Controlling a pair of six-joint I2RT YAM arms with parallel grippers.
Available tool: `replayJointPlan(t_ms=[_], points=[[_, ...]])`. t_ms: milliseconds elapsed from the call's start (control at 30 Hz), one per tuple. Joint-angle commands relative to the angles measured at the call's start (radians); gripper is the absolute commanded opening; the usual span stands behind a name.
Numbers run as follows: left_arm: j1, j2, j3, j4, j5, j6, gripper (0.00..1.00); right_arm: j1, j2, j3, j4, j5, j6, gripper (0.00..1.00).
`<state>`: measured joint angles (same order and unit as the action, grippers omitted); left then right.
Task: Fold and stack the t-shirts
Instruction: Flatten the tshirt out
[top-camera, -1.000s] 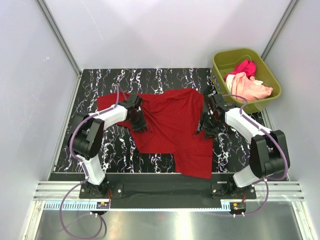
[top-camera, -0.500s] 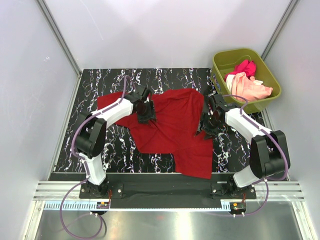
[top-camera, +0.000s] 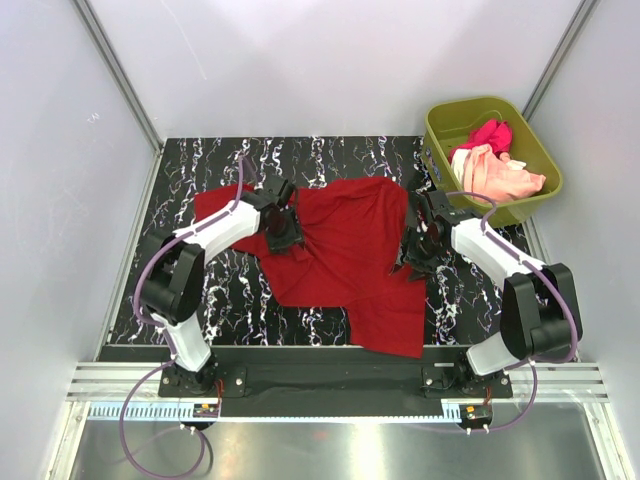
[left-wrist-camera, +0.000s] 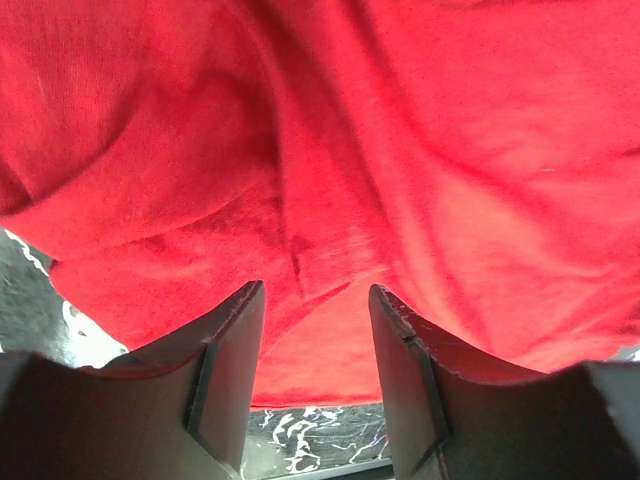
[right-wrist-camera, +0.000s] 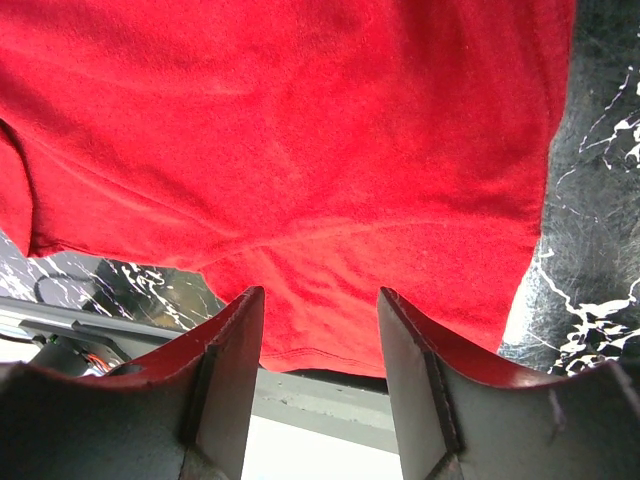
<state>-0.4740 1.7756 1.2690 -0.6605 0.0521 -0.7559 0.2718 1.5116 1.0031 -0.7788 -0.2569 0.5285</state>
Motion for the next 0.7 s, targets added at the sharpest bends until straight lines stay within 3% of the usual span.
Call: replayJointPlan(t_ms=[0,467,667], points=[[0.002,0.001,-0.049,0.047,0.032,-0.097,0.5,-0.006,-0.044,-0.008,0.012,-0.013,-0.004,0.56],[0.005,0.067,-0.066,0.142,0.066,-0.118,0.48,-0.006,-0.06,-0.02,0.01,-0.019,0.002,0.55],[0.005,0.087,-0.05,0.164,0.072,-0.111,0.43,-0.005,-0.056,-0.014,0.007,-0.021,0.001,0.55]])
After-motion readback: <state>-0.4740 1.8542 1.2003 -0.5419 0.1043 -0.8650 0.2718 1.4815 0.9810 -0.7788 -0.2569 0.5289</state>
